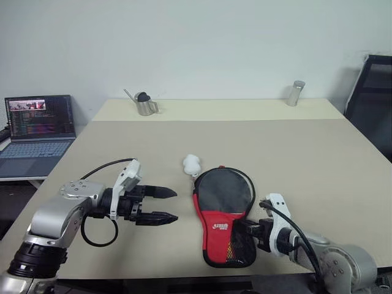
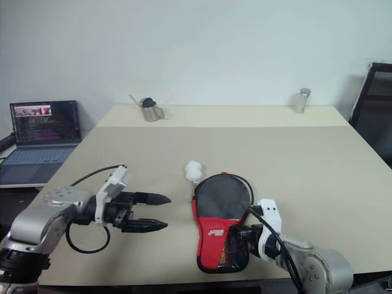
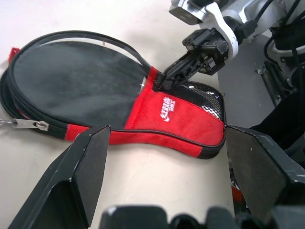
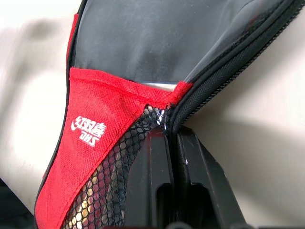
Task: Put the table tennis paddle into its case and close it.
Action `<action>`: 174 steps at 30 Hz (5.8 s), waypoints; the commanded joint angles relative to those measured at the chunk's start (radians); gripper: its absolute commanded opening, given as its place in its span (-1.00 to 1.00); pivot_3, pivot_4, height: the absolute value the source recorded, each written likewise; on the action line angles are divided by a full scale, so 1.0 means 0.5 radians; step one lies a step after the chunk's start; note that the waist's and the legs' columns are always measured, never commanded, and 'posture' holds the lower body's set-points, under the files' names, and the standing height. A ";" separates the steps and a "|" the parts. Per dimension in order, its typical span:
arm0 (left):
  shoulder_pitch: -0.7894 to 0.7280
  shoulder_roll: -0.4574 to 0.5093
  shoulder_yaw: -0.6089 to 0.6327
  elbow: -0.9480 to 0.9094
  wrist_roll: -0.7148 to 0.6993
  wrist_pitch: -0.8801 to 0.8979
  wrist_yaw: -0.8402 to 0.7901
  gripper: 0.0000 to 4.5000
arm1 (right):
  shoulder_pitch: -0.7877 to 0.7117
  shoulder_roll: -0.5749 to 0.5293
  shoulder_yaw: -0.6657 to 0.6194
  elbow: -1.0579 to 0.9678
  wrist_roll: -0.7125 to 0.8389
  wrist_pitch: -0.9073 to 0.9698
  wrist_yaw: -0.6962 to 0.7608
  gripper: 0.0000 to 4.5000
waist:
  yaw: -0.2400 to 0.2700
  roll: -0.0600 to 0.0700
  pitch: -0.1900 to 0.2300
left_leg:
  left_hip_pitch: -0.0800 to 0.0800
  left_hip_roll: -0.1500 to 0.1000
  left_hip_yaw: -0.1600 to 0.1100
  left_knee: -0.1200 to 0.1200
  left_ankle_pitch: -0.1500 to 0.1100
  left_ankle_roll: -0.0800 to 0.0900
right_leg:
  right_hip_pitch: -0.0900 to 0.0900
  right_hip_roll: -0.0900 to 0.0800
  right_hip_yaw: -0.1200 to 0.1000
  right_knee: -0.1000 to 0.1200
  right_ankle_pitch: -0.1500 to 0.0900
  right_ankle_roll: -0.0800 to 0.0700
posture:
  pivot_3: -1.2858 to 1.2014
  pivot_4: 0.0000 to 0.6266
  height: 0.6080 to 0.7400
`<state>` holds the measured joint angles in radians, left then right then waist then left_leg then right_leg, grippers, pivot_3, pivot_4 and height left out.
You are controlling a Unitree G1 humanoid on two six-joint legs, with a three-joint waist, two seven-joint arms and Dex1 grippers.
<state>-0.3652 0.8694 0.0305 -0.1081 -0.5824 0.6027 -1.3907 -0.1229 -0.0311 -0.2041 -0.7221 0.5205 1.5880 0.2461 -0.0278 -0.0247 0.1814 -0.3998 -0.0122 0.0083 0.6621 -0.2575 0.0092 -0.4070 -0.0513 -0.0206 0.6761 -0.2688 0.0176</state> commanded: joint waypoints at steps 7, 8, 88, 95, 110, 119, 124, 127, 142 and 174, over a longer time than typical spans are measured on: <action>-0.060 0.025 -0.043 0.049 0.035 -0.085 -0.083 0.84 | 0.086 -0.056 -0.059 -0.113 0.198 0.053 -0.080 -0.98 | 0.000 0.000 0.000 | 0.000 0.000 0.000 -0.001 0.000 0.000 | 0.000 0.000 0.000 -0.001 0.000 0.000 | 0.03 -0.52 1.00; -0.056 0.025 -0.044 0.050 0.034 -0.090 -0.085 0.84 | 0.091 -0.067 -0.063 -0.118 0.223 0.053 -0.083 -0.98 | 0.000 0.000 0.000 | 0.000 0.000 0.000 -0.001 0.000 0.000 | 0.000 0.000 0.000 -0.001 0.000 0.000 | 0.03 -0.52 1.00; -1.430 -1.069 -0.242 2.472 1.069 -0.750 0.882 1.00 | -0.321 -0.710 0.720 0.355 -0.095 -1.395 0.313 1.00 | 0.046 -0.009 0.003 | -0.004 -0.003 -0.006 0.002 0.000 0.000 | 0.002 0.001 -0.008 -0.004 0.001 0.001 | 0.03 -0.52 1.00; -1.395 -1.039 -0.205 2.474 1.086 -0.797 0.901 0.13 | -0.327 -0.696 0.717 0.365 -0.124 -1.403 0.299 1.00 | 0.046 -0.009 0.003 | -0.004 -0.003 -0.006 0.003 0.000 0.000 | 0.002 0.001 -0.008 -0.003 0.001 0.001 | 0.03 -0.52 1.00; -1.087 -0.870 -0.106 1.969 0.984 -0.647 0.829 -0.86 | -0.458 -0.576 0.969 0.697 -0.291 -1.766 0.504 1.00 | -0.011 -0.010 0.002 | 0.000 -0.001 -0.005 0.005 0.000 0.000 | 0.002 0.002 -0.007 0.006 0.001 0.000 | 0.03 -0.52 1.00; -0.896 -0.770 -0.096 1.486 0.911 -0.400 0.807 -0.86 | -0.703 -0.395 1.087 1.471 -0.544 -2.052 0.608 1.00 | -0.004 -0.011 0.002 | 0.000 0.001 -0.005 0.005 0.000 -0.001 | 0.001 0.003 -0.005 0.007 0.001 0.000 | 0.03 -0.52 1.00; -0.936 -0.738 -0.130 1.444 0.933 -0.397 0.780 -0.86 | -0.670 -0.437 1.154 1.583 -0.702 -2.130 0.640 1.00 | -0.002 -0.013 0.000 | 0.001 0.000 -0.006 0.005 0.000 -0.001 | 0.002 0.002 -0.005 0.007 0.001 0.000 | 0.03 -0.52 1.00; -1.036 -0.759 -0.178 1.550 0.990 -0.521 0.784 -0.86 | -0.607 -0.451 1.190 1.551 -0.770 -2.128 0.633 1.00 | 0.001 -0.015 -0.001 | 0.001 0.000 -0.006 0.005 0.001 -0.001 | 0.002 0.002 -0.005 0.008 0.001 0.000 | 0.03 -0.52 1.00; -1.686 -1.081 -0.442 2.632 1.426 -1.396 1.013 -0.86 | -0.426 -0.464 1.189 1.431 -0.938 -2.041 0.497 1.00 | 0.008 -0.030 -0.013 | 0.002 -0.001 -0.006 0.006 0.000 -0.001 | 0.005 0.002 -0.007 0.007 0.001 0.000 | 0.03 -0.52 1.00; -2.025 -1.637 -0.584 2.926 1.951 -2.006 1.617 -0.86 | -0.324 -0.380 1.232 1.356 -0.916 -1.864 0.398 1.00 | 0.006 -0.032 -0.016 | 0.003 -0.002 -0.007 0.005 0.001 -0.001 | 0.006 0.002 -0.010 0.007 0.001 0.001 | 0.03 -0.52 1.00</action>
<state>-1.3154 0.0750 -0.2570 1.3844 0.3874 -0.3535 -0.6009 -0.3411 -0.2112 0.3710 -0.1092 0.0893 0.5703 0.4415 -0.0248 -0.0405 0.1733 -0.3985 -0.0132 0.0046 0.6648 -0.2572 0.0089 -0.4042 -0.0505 -0.0258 0.6796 -0.2683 0.0183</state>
